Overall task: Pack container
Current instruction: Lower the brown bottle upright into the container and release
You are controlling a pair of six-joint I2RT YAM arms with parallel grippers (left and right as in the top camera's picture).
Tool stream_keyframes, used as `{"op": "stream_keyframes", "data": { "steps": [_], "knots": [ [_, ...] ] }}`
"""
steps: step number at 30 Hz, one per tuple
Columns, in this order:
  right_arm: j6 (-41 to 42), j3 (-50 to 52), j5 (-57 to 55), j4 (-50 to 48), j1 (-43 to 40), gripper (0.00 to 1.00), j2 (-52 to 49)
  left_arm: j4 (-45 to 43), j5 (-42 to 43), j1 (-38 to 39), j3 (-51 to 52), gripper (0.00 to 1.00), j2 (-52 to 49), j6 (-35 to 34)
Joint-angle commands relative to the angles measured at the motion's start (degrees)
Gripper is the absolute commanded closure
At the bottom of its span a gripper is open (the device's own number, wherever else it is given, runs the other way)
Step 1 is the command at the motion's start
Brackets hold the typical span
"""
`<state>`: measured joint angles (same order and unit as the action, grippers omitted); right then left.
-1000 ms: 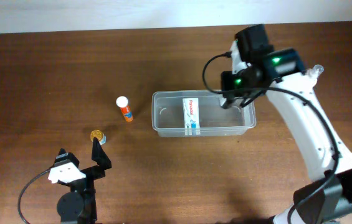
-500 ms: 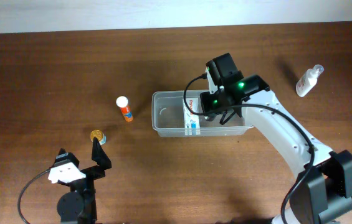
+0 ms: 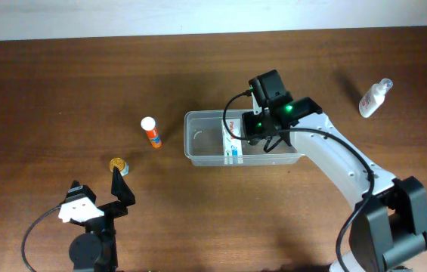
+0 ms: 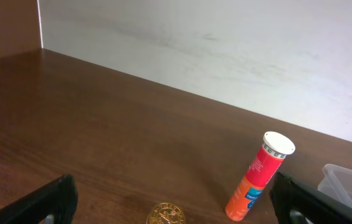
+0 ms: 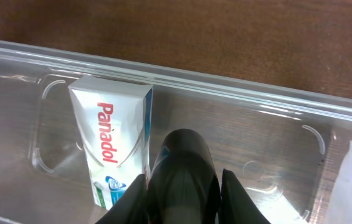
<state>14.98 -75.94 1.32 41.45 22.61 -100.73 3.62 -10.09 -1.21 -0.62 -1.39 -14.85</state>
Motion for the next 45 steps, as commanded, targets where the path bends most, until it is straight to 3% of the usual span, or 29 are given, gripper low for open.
{"op": "stream_keyframes", "data": {
  "steps": [1, 14, 17, 33, 40, 45],
  "knots": [
    [0.94, 0.42, -0.94, -0.59, 0.37, 0.76, -1.84, 0.09, -0.63, -0.31, 0.09, 0.00, 0.17, -0.33],
    [2.10, 0.42, -0.74, -1.86, 0.37, 0.76, -4.63, 0.11, -0.63, -0.31, 0.09, 0.01, 0.17, -0.33],
    [2.34, 0.42, -0.74, -1.90, 0.37, 0.70, -4.76, 0.09, -0.63, -0.31, 0.09, 0.01, 0.17, -0.33],
    [2.69, -0.28, -0.50, -2.62, 0.35, 0.62, -4.66, 0.09, -0.63, -0.31, 0.09, 0.01, 0.17, -0.33],
    [1.79, -9.88, -2.12, 5.70, -0.94, 0.57, -2.05, 0.11, -0.63, -0.31, 0.09, 0.01, 0.17, -0.33],
    [1.49, -22.91, -9.07, 17.64, -4.22, 0.54, 1.07, 0.09, -0.63, -0.31, 0.09, 0.01, 0.17, -0.33]
  ]
}}
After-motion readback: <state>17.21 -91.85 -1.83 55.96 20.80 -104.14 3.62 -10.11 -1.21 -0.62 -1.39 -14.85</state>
